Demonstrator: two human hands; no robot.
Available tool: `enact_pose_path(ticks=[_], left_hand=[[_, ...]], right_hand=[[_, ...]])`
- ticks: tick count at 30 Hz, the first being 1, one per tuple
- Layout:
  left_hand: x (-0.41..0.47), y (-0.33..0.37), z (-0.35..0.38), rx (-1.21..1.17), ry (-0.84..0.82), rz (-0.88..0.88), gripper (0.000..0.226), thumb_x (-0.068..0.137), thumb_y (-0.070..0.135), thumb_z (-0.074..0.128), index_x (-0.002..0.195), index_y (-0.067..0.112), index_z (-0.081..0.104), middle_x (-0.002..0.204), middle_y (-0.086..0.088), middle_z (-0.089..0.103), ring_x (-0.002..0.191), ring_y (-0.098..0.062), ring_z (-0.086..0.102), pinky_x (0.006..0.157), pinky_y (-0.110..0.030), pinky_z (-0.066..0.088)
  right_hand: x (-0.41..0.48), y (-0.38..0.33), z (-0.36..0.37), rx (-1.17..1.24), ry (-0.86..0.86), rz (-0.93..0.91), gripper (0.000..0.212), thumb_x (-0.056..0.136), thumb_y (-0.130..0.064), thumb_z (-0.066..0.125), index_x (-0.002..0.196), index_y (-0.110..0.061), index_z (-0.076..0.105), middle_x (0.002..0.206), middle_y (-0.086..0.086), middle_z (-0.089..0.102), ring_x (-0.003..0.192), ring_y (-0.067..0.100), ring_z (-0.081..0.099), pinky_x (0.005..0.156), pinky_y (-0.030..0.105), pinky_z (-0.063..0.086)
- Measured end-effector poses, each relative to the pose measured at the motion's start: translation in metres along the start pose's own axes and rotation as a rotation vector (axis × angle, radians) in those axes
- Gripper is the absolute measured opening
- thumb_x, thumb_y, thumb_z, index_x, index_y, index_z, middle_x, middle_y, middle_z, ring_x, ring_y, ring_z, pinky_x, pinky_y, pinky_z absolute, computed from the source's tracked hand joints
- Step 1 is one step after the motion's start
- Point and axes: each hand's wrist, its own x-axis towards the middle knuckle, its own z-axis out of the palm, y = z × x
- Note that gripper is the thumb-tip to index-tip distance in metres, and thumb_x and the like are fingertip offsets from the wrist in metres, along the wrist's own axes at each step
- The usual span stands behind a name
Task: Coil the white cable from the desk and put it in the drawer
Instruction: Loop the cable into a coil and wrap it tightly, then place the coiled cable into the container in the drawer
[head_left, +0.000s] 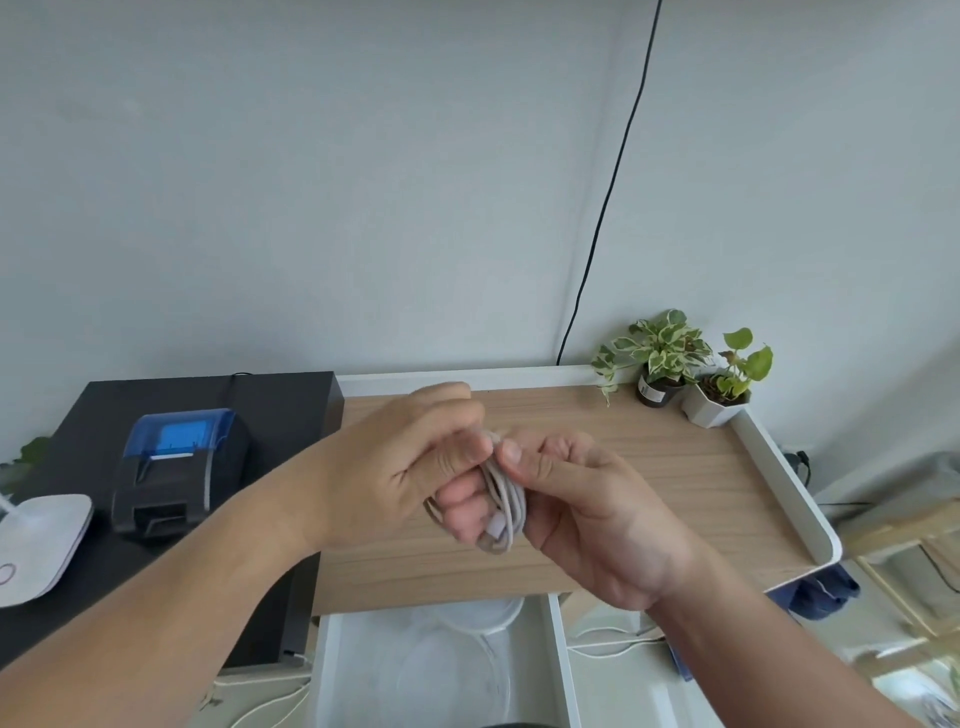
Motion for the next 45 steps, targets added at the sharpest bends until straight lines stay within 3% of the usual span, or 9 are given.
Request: enact_pose_path(ticks=[4,8,12,18,22,29,39,42,45], left_hand=[[0.002,-0.011,0.009,0.025,0.171,-0.106,0.05,0.092,0.072,0.032,0.066,0.032,0.048,0.064,0.011,0.052,0.056,-0.009,0.052,0.055,-0.014,0.038],[-0.004,-0.014,0.034,-0.28,0.337,-0.285,0.045,0.095,0.05,0.048,0.08,0.008,0.058,0.062,-0.002,0.065,0.044,-0.016,0.063,0.044,-0.038,0.05],[-0.02,-0.025,0.075,-0.514,0.492,-0.476,0.046,0.089,0.049,0.048,0.099,0.004,0.049,0.066,0.007,0.062,0.053,-0.004,0.055,0.052,-0.019,0.046],[-0.062,-0.08,0.155,-0.911,0.626,-0.917,0.067,0.089,0.068,0.051,0.111,0.006,0.062,0.106,-0.029,0.069,0.098,-0.036,0.07,0.098,-0.057,0.052],[-0.103,-0.117,0.211,-0.764,0.485,-1.099,0.031,0.105,0.042,0.044,0.105,0.018,0.064,0.103,-0.011,0.072,0.102,-0.03,0.068,0.101,-0.057,0.05],[-0.15,-0.17,0.29,-0.416,0.083,-1.349,0.026,0.103,0.02,0.048,0.088,0.012,0.067,0.085,-0.012,0.073,0.083,-0.036,0.071,0.076,-0.046,0.061],[-0.152,-0.23,0.32,-0.053,-0.238,-1.275,0.022,0.085,-0.003,0.052,0.076,0.011,0.066,0.081,-0.008,0.069,0.072,-0.025,0.065,0.068,-0.036,0.055],[-0.154,-0.239,0.33,-0.031,-0.263,-1.246,0.031,0.079,0.002,0.052,0.054,0.021,0.054,0.074,-0.007,0.065,0.067,-0.027,0.067,0.057,-0.03,0.045],[-0.148,-0.238,0.331,0.001,-0.245,-1.239,0.026,0.088,0.005,0.049,0.072,0.014,0.068,0.091,-0.007,0.052,0.076,-0.031,0.063,0.067,-0.03,0.042]], right_hand=[[0.005,0.005,-0.007,-0.37,0.189,-0.125,0.009,0.091,-0.004,0.069,0.1,-0.002,0.07,0.095,0.014,0.074,0.088,0.024,0.071,0.084,0.034,0.056],[0.006,0.014,-0.014,-1.176,0.491,-0.241,0.009,0.092,-0.029,0.071,0.083,-0.029,0.069,0.071,-0.022,0.068,0.07,0.004,0.06,0.068,0.014,0.043],[0.008,0.043,-0.024,-0.736,0.587,0.033,0.02,0.093,-0.022,0.07,0.075,-0.015,0.073,0.051,-0.004,0.062,0.043,0.01,0.052,0.049,0.021,0.043],[0.001,0.134,-0.037,-0.348,0.658,0.319,0.018,0.097,-0.014,0.065,0.089,-0.006,0.079,0.071,0.009,0.074,0.057,0.019,0.067,0.069,0.032,0.061],[-0.01,0.201,-0.064,-0.327,0.704,0.557,0.017,0.098,-0.011,0.062,0.095,-0.003,0.076,0.069,0.006,0.075,0.06,0.017,0.072,0.086,0.04,0.062],[-0.029,0.294,-0.098,-0.47,0.787,0.854,0.014,0.092,-0.012,0.069,0.102,-0.008,0.06,0.067,0.012,0.077,0.056,0.021,0.075,0.077,0.048,0.063],[0.004,0.375,-0.118,-0.745,0.7,1.078,0.021,0.084,-0.004,0.069,0.105,-0.004,0.066,0.1,0.013,0.074,0.086,0.026,0.071,0.07,0.032,0.058],[-0.003,0.395,-0.11,-0.711,0.724,1.104,0.019,0.09,-0.008,0.059,0.108,-0.002,0.064,0.1,0.011,0.07,0.074,0.021,0.062,0.055,0.023,0.049],[-0.005,0.401,-0.114,-0.698,0.788,1.082,0.019,0.096,-0.012,0.05,0.106,-0.002,0.063,0.088,0.007,0.062,0.067,0.018,0.054,0.054,0.023,0.041]])
